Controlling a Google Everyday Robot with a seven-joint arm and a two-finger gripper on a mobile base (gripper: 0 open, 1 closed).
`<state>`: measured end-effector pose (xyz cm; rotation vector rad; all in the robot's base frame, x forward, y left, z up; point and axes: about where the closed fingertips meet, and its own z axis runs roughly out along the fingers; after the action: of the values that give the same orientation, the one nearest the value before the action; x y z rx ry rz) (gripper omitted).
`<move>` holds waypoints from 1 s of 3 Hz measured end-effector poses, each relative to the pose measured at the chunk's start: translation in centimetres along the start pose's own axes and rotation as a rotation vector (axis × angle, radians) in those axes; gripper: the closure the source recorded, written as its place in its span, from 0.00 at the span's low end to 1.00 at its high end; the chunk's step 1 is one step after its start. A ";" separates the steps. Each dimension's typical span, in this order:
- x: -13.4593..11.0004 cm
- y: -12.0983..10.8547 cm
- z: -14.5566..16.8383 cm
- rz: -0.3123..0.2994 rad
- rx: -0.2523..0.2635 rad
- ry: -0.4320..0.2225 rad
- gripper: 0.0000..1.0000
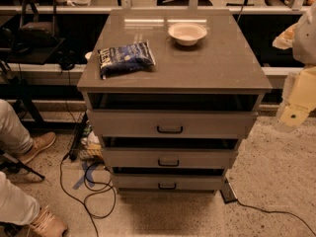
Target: Open bottom drawer
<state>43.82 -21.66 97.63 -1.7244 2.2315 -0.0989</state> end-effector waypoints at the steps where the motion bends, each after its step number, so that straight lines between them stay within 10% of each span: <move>1: 0.0 0.0 0.0 0.000 0.000 0.000 0.00; 3: 1.6 4.9 10.0 0.224 -0.226 -0.098 0.00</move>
Offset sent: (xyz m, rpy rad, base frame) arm -0.0152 0.0054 -0.1393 0.2319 0.3251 -0.1556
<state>41.81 -20.48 86.65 -1.5321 2.4191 0.2926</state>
